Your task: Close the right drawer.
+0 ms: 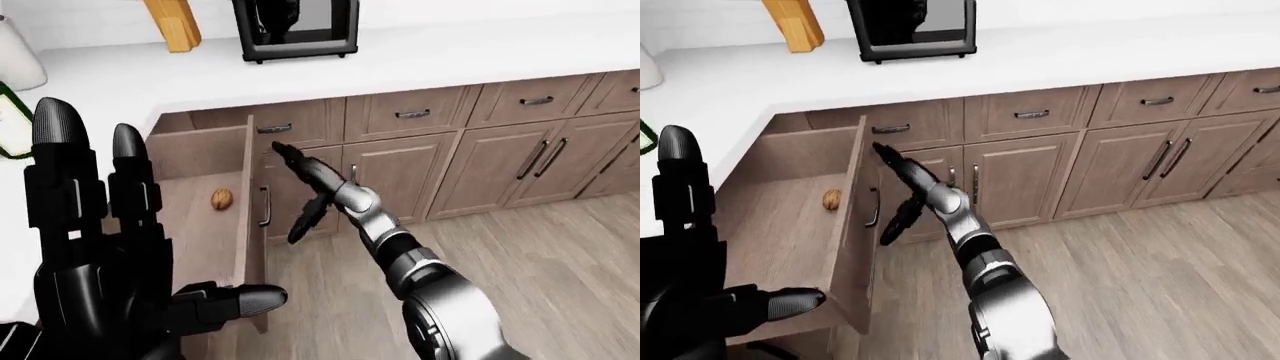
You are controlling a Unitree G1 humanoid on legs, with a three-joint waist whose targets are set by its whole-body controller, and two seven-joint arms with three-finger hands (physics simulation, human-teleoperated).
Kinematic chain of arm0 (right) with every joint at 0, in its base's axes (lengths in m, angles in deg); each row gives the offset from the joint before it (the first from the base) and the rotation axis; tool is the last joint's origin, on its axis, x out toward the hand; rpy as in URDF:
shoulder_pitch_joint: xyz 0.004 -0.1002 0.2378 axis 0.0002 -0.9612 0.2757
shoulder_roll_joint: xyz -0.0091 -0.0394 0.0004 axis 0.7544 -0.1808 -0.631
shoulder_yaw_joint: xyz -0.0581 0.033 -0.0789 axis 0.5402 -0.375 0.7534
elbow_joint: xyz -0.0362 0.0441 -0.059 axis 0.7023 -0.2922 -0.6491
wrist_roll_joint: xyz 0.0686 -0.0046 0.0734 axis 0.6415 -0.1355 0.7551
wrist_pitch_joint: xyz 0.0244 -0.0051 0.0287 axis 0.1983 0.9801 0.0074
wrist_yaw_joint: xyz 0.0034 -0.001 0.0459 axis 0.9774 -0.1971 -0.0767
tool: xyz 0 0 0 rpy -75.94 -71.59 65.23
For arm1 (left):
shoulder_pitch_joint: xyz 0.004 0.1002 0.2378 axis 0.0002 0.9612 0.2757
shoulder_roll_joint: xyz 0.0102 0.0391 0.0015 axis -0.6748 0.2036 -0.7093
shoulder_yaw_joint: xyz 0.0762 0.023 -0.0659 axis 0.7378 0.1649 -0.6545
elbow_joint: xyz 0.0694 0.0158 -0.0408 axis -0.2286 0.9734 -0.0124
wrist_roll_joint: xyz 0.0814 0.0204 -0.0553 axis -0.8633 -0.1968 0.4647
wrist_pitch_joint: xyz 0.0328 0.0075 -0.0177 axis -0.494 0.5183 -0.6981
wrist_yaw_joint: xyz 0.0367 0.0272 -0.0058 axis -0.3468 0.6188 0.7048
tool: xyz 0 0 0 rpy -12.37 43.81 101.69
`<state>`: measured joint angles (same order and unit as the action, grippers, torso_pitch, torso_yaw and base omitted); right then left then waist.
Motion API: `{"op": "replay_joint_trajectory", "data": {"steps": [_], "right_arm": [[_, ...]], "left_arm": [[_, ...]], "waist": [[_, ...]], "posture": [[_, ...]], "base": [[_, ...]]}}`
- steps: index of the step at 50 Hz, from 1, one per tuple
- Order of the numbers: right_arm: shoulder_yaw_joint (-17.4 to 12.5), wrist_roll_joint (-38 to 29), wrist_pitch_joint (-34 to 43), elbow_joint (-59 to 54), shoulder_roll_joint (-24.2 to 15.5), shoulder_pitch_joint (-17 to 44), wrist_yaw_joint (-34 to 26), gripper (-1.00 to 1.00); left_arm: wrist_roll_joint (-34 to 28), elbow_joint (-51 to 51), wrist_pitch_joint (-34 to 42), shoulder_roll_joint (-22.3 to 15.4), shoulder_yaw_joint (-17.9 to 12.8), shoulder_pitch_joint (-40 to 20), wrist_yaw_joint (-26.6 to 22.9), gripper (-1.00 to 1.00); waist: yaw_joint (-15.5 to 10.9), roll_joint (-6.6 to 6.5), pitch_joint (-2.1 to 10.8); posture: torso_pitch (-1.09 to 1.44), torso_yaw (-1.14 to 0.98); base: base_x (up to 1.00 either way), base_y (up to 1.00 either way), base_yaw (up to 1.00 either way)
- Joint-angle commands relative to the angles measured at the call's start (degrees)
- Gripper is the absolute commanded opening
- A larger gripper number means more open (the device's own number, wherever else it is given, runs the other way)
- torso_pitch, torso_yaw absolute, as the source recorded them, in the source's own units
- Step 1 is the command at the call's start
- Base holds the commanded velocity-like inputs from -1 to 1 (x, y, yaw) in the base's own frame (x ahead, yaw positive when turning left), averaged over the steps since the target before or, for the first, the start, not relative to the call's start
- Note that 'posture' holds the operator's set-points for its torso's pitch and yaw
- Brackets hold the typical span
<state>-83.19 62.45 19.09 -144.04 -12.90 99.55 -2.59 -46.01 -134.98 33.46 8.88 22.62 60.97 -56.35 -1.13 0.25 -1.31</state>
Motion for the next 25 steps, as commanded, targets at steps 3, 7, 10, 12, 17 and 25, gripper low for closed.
{"op": "replay_joint_trajectory", "data": {"steps": [3, 7, 10, 12, 17, 25], "right_arm": [[-0.5, 4.0, 3.1, 16.4, -4.4, -2.9, 3.7, 1.0], [0.9, 4.3, 18.1, 54.3, -6.4, -19.1, 4.8, 1.0], [1.2, 4.8, 26.0, 72.2, -7.1, -28.2, 5.2, 1.0], [1.1, 3.9, 29.2, 82.8, -7.7, -34.2, 5.8, 1.0], [-1.4, 5.9, 29.7, 95.6, -8.0, -45.5, 10.2, 1.0], [-4.2, 7.8, 20.1, 99.1, -8.5, -51.2, 18.0, 1.0]], "left_arm": [[-0.7, -1.8, -1.2, 0.3, 0.2, -0.4, -0.5, 1.0], [-1.1, -1.8, -1.2, 0.8, 0.1, -0.3, -1.1, 1.0], [-0.9, -1.8, -1.1, 0.8, -0.2, -0.5, -1.1, 1.0], [-1.2, -1.8, -1.1, 0.8, 0.0, -0.4, -1.1, 1.0], [-1.5, -1.8, -1.1, 1.0, 0.3, -0.4, -1.3, 1.0], [-2.6, -1.8, -1.0, 1.6, 1.2, -0.2, -1.8, 1.0]], "waist": [[0.0, -0.13, 1.0], [-0.5, 0.5, 0.98], [-0.7, 0.75, 0.65], [-0.4, 0.76, 0.66], [-0.1, 0.78, 0.86], [0.6, 0.27, 1.06]], "posture": [[0.0, 0.0], [0.0, 0.0], [0.0, 0.0], [0.0, 0.0], [0.0, 0.0], [0.0, 0.0]], "base": [[0.0, 0.0, 0.0], [0.0, 0.0, 0.0], [0.0, 0.0, 0.0], [0.0, 0.0, 0.0], [0.0, 0.0, 0.0], [0.0, 0.0, 0.0]]}}
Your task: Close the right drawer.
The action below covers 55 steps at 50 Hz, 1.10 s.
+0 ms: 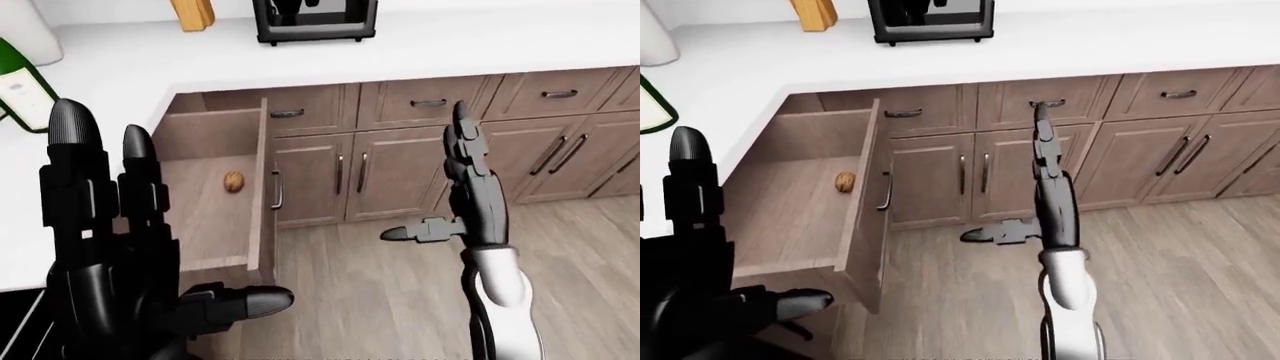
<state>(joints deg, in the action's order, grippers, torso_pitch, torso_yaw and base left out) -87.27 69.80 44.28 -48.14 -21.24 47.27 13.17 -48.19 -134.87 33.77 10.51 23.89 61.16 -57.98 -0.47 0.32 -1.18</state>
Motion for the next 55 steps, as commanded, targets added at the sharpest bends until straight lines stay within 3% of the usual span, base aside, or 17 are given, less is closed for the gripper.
{"op": "replay_joint_trajectory", "data": {"steps": [1, 6, 12, 15, 17, 23, 29, 36, 39, 47, 55], "right_arm": [[-0.4, 0.9, -5.6, 3.3, -0.1, 0.7, 2.9, 1.0], [-3.6, 3.4, -8.4, 4.8, -0.4, -2.3, 7.1, 1.0], [-5.0, 2.1, -10.0, 3.0, -0.5, -2.5, 11.6, 1.0], [-8.7, 2.3, -7.0, 2.8, -0.4, -1.7, 17.9, 1.0], [-11.6, 5.8, -4.4, 0.8, -0.8, -1.5, 21.5, 1.0], [-10.8, 7.3, -4.6, -2.1, -2.2, -1.3, 24.5, 1.0], [-9.8, 7.8, -3.7, -3.8, -2.9, -0.3, 24.1, 1.0], [-9.6, 7.7, -3.4, -4.4, -3.0, 0.1, 24.0, 1.0], [-9.6, 7.7, -4.0, -4.8, -3.0, 0.0, 23.9, 1.0], [-9.3, 7.4, -4.6, -5.6, -2.9, 0.0, 23.9, 1.0], [-9.0, 7.3, -5.2, -6.6, -3.0, 0.2, 23.8, 1.0]], "left_arm": [[-0.6, -1.9, -1.4, 0.1, 0.0, -0.4, -0.3, 1.0], [-1.3, -1.9, -1.3, 0.8, 0.5, -0.3, -0.9, 1.0], [-1.9, -1.9, 0.1, 1.8, 0.4, -0.8, -2.0, 1.0], [-2.1, -1.9, 0.3, 2.4, 0.6, -0.7, -2.7, 1.0], [-2.4, -1.9, 0.4, 2.5, 0.7, -0.8, -2.7, 1.0], [-5.2, -1.9, 2.5, 3.4, 2.9, -2.2, -3.7, 1.0], [-7.7, 1.6, 5.8, 4.2, 5.3, -8.3, -5.7, 1.0], [-10.6, 5.3, 5.3, 4.8, 8.7, -10.9, -7.5, 1.0], [-10.2, 4.8, 7.8, 5.3, 8.9, -12.8, -8.2, 1.0], [-10.6, 9.2, 9.0, 5.1, 14.6, -11.5, -10.5, 1.0], [-10.5, 11.5, 8.4, 5.2, 18.5, -11.0, -11.3, 1.0]], "waist": [[0.0, 0.12, 0.9], [0.1, 0.08, 1.06], [0.3, 0.31, 1.26], [0.2, 0.38, 1.42], [0.1, 0.47, 1.46], [-0.1, 0.9, 1.47], [-0.1, 0.91, 1.57], [-0.2, 1.18, 1.68], [-0.2, 1.31, 1.66], [-0.3, 1.47, 1.49], [-0.3, 1.68, 1.22]], "posture": [[0.0, 0.0], [0.0, 0.0], [0.0, 0.0], [0.0, 0.0], [0.0, 0.0], [0.0, 0.0], [0.0, 0.0], [0.0, 0.0], [0.0, 0.0], [0.0, 0.0], [0.0, 0.0]], "base": [[0.0, 0.0, 0.0], [0.0, 0.0, 0.0], [0.0, 0.0, 0.0], [0.0, 0.0, 0.0], [0.0, 0.0, 0.0], [0.0, 0.0, 0.0], [0.0, 0.0, 0.0], [0.0, 0.0, 0.0], [0.0, 0.0, 0.0], [0.0, 0.0, 0.0], [0.0, 0.0, 0.0]]}}
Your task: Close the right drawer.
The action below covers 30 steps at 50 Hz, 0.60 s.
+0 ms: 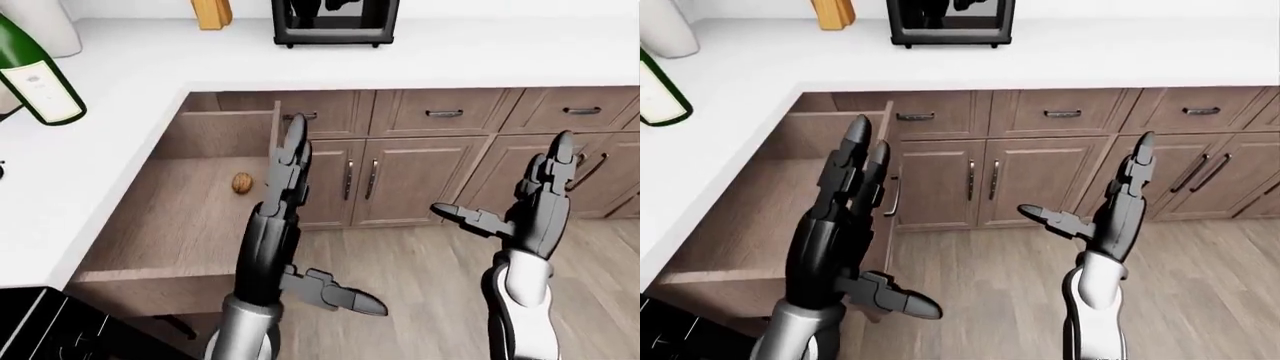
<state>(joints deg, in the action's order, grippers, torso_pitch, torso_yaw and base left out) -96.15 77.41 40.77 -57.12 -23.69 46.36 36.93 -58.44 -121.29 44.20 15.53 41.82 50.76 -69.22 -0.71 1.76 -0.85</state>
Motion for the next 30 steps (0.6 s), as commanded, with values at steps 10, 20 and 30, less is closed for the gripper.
{"op": "replay_joint_trajectory", "data": {"steps": [10, 20, 30], "right_arm": [[0.0, -0.1, -2.2, 0.9, -0.7, 1.5, -0.3, 1.0], [0.1, 0.0, -2.9, -0.4, -0.8, 1.6, -0.4, 1.0], [0.2, 0.2, -3.3, -0.7, -0.8, 1.6, -0.7, 1.0]], "left_arm": [[-2.7, 4.7, -3.7, 1.4, 3.9, -2.5, -2.6, 1.0], [-4.0, 11.0, -8.1, 1.5, 6.7, -0.9, -2.6, 1.0], [-3.9, 22.6, -14.4, 2.5, 5.3, -1.2, -2.3, 1.0]], "waist": [[-0.2, 0.47, 0.84], [-0.1, 0.63, 0.82], [-0.1, 0.76, 0.97]], "posture": [[0.0, 0.0], [0.0, 0.0], [0.0, 0.0]], "base": [[0.0, 0.0, 0.0], [0.0, 0.0, 0.0], [0.0, 0.0, 0.0]]}}
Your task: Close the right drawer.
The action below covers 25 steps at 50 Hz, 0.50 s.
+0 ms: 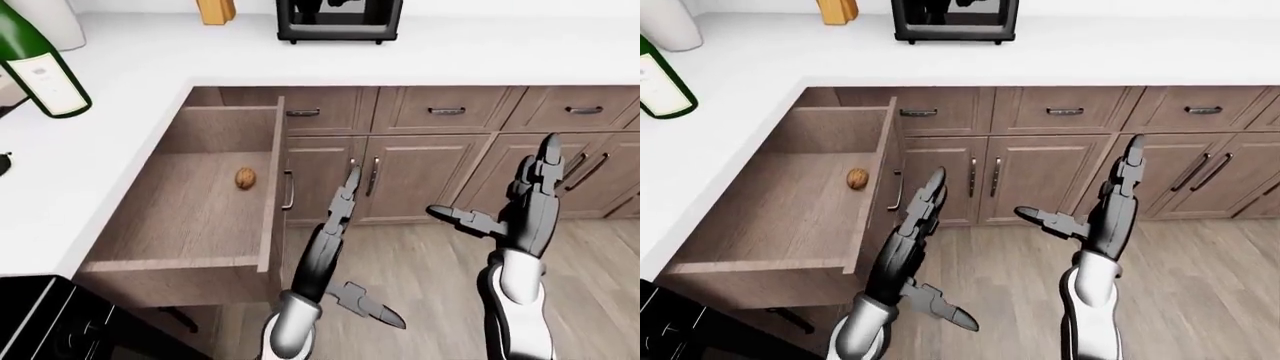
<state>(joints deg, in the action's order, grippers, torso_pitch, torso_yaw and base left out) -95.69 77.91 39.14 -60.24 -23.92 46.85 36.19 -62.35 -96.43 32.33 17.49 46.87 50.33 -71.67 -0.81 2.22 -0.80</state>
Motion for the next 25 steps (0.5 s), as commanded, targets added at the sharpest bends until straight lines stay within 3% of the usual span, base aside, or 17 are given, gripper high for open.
{"op": "replay_joint_trajectory", "data": {"steps": [1, 7, 8, 22, 25], "right_arm": [[-0.2, -0.3, -1.8, 2.3, -0.5, 1.1, 0.1, 1.0], [0.0, -0.2, -2.4, 1.4, -0.5, 1.2, -0.1, 1.0], [0.0, -0.3, -2.3, 1.3, -0.5, 1.3, -0.1, 1.0], [0.1, -0.5, -2.4, 1.0, -0.6, 1.4, -0.1, 1.0], [0.2, -0.7, -2.5, 0.8, -0.6, 1.5, -0.1, 1.0]], "left_arm": [[0.0, -1.6, -2.7, 0.8, 0.0, -0.9, 0.1, 1.0], [0.9, 4.5, -4.8, 2.1, -2.1, -1.9, 0.7, 1.0], [4.0, 13.8, -9.4, 5.0, -6.9, -4.4, 6.5, 1.0], [5.0, 16.0, -9.9, 5.2, -7.3, -4.8, 9.4, 1.0], [6.2, 17.2, -9.2, 5.7, -8.7, -5.6, 10.9, 1.0]], "waist": [[0.0, 0.28, 0.96], [0.0, 0.35, 1.08], [0.0, 0.36, 1.1], [0.2, 0.44, 1.34], [0.2, 0.42, 1.38]], "posture": [[0.0, 0.0], [0.0, 0.0], [0.0, 0.0], [0.0, 0.0], [0.0, 0.0]], "base": [[0.0, 0.0, 0.0], [0.0, 0.0, 0.0], [0.0, 0.0, 0.0], [0.0, 0.0, 0.0], [0.0, 0.0, 0.0]]}}
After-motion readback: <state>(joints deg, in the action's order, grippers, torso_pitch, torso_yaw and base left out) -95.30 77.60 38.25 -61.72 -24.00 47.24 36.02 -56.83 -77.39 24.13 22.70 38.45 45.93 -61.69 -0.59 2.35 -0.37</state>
